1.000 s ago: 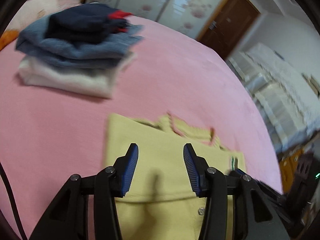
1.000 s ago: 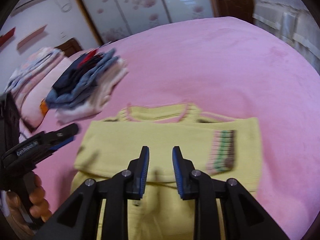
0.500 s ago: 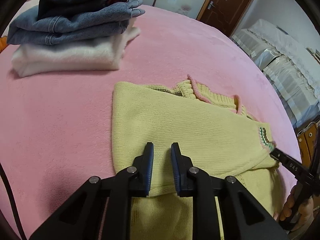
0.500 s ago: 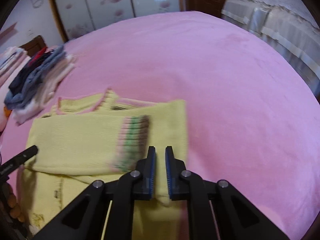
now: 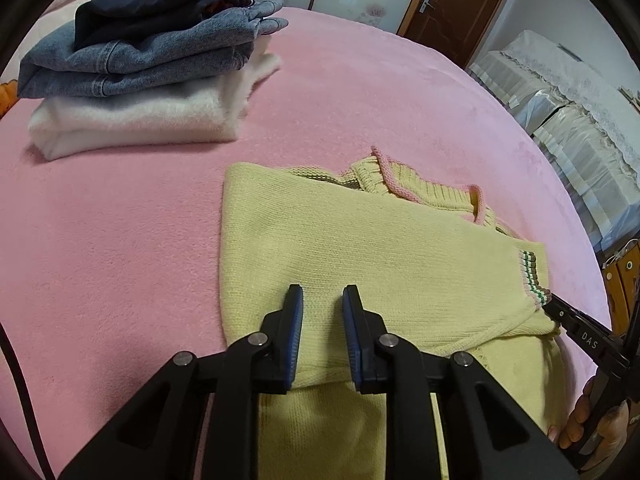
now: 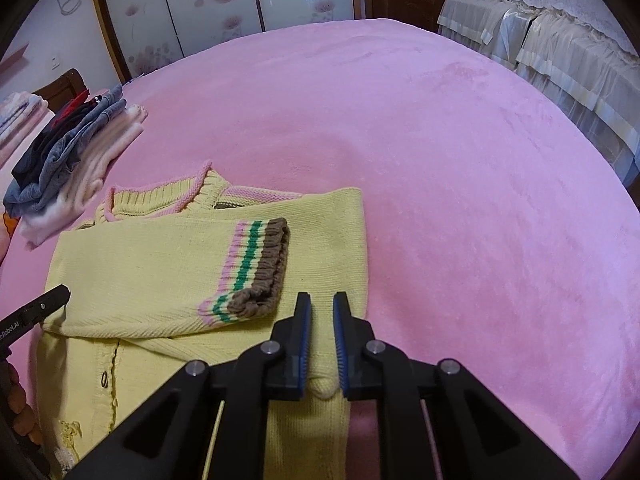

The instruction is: Fold large clothes

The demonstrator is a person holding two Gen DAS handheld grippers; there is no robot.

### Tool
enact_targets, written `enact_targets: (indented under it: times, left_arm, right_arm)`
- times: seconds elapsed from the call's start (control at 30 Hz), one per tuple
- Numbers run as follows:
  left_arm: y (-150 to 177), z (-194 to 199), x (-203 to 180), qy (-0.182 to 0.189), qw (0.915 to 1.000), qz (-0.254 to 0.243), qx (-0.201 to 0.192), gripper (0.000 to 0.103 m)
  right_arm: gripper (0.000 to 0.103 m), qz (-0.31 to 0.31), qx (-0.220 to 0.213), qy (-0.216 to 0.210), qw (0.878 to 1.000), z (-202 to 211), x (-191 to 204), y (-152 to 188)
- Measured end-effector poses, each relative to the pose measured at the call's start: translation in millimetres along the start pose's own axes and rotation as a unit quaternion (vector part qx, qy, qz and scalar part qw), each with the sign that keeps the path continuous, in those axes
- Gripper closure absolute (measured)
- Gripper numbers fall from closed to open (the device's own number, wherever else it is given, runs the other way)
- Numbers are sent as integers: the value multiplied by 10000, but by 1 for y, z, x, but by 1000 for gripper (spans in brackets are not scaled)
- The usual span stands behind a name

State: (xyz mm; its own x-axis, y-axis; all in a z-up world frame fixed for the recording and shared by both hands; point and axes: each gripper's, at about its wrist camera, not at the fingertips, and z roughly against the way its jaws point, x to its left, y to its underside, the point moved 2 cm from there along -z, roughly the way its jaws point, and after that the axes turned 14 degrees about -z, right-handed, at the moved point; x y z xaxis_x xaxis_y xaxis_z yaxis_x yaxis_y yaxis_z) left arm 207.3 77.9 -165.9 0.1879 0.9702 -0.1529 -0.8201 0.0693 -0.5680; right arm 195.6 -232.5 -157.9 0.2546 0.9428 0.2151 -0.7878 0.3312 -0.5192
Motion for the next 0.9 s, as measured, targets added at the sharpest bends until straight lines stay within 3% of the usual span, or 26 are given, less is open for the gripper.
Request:
enact_targets:
  times: [0.1,0.17,0.27,0.53,0.67,0.8,0.9]
  left_arm:
    - [-2,6,-4,-61,9999,-56,65,76]
    - [-2,13,-8,-144,9998,-94,80,62]
    - [-3,29,-13,-366,9991,-217,3,48]
    - [5,86,-17,-638,9975,-269,-144,44]
    - [10,122,-17,-815,9959,-222,-317,35]
    - [17,156,-22,-983,9943,-213,-363,34]
    - [23,176,-25,-1008,9941,-168,-356,34]
  right_arm:
    - [92,-25,23,2,10000,4,1,-1]
    - [92,-76,44,-29,10000,8,2,-1]
    - [92,-175,83,-94,9998,18,3,-2]
    - [92,-175,-58,-221,9996,67,13,6]
    - [92,-83,-268,-303,9991,104,18,11]
    - [82,-29,-527,-438,9976,146,21,17]
    - [82,52,-709,-517,9961,171,21,22]
